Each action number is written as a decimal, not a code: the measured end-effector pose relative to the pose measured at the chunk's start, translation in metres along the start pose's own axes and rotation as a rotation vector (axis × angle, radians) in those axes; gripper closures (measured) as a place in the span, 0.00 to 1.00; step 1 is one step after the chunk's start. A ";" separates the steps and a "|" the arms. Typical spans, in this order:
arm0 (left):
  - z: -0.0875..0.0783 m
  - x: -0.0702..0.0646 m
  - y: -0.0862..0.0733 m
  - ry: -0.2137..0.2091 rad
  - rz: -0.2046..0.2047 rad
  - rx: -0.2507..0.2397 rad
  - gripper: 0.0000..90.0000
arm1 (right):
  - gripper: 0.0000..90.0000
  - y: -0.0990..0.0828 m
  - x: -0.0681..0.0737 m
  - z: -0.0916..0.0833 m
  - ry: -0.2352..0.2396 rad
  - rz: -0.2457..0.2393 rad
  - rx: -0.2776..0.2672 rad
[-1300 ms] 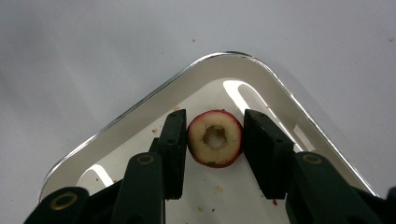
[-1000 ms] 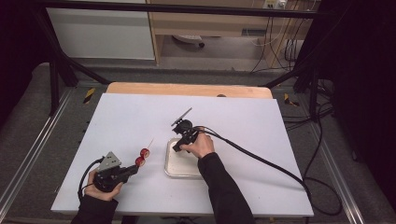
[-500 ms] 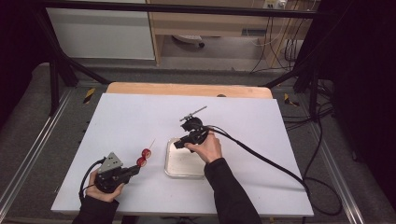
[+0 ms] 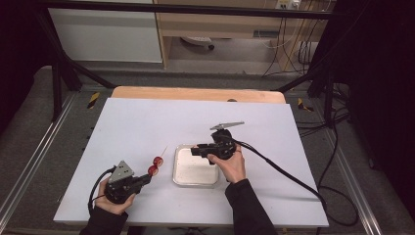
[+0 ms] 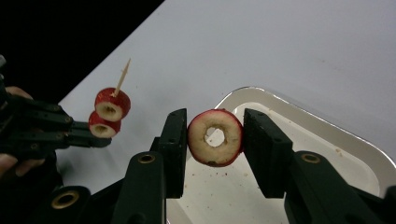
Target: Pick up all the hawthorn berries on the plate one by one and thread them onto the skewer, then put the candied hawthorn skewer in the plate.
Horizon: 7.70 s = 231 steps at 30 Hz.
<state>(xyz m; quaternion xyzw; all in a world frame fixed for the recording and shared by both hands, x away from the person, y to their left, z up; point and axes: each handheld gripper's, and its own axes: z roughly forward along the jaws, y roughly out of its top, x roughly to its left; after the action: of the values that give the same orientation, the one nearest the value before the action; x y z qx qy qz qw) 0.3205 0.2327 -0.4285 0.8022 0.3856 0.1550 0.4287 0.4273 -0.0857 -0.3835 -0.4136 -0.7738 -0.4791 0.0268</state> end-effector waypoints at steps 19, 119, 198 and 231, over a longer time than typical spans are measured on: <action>0.024 -0.049 0.028 -0.017 -0.051 -0.054 0.98 | 0.68 -0.037 -0.019 -0.033 0.052 0.174 -0.394; 0.051 -0.059 0.061 -0.067 -0.093 -0.091 0.98 | 0.19 -0.049 -0.010 -0.050 -0.067 -0.004 -0.447; 0.115 -0.044 0.078 -0.048 0.098 0.334 0.98 | 0.01 -0.134 -0.080 -0.113 -0.228 -0.170 -0.047; 0.080 -0.030 0.078 -0.095 0.146 0.232 0.46 | 0.01 -0.133 -0.079 -0.114 -0.222 -0.157 -0.054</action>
<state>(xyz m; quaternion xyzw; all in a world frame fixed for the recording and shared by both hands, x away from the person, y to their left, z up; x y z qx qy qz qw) 0.3851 0.1388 -0.4098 0.8788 0.3208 0.1021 0.3382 0.3499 -0.2480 -0.4522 -0.4028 -0.7888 -0.4516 -0.1079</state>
